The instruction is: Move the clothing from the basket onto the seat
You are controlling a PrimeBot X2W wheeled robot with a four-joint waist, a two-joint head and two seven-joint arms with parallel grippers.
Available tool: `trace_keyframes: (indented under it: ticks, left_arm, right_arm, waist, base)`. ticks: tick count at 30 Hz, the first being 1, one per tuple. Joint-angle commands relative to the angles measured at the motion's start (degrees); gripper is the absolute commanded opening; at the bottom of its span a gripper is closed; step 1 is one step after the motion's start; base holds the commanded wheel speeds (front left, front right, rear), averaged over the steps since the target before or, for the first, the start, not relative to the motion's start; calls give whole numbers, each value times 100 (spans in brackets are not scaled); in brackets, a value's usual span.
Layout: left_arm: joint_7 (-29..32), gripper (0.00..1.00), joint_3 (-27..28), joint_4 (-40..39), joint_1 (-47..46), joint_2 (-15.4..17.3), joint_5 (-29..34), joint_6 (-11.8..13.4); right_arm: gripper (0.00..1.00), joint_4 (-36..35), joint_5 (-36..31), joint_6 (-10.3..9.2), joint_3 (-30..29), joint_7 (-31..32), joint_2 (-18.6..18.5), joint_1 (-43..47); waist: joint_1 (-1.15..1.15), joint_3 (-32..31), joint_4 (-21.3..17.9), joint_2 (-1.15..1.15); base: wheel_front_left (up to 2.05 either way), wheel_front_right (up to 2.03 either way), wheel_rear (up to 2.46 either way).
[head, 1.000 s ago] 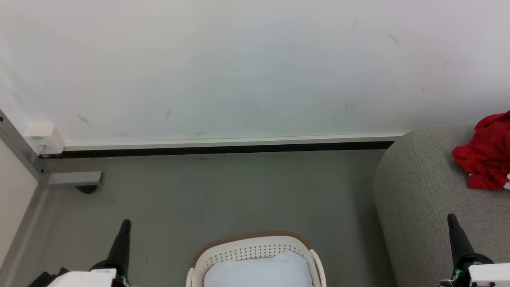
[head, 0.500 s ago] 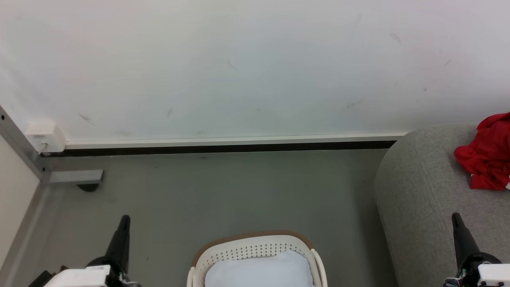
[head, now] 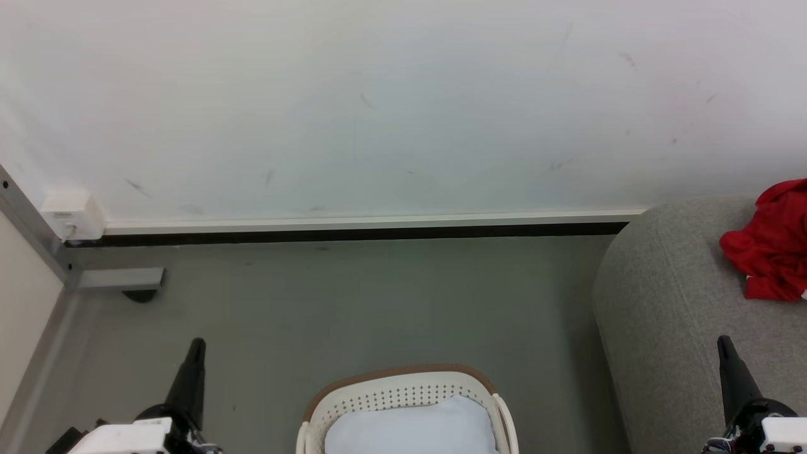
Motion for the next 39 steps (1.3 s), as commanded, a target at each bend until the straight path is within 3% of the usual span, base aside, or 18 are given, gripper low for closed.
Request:
trace_keyframes:
  ticks: [1,39]
  left_arm:
    - [24,0,17,-2,-54,11,-78,-35]
    - [23,0,15,-4,-53,11,-80,-36]
  right_arm:
    - [0,-29,-5,-12,-27,11,10,-65]
    - [0,-27,-34,-12,-48,23,23,-67]
  waist:
    - [0,0,0,0]
    - [0,0,0,0]
  base:
    - [0,0,0]
    - [0,0,0]
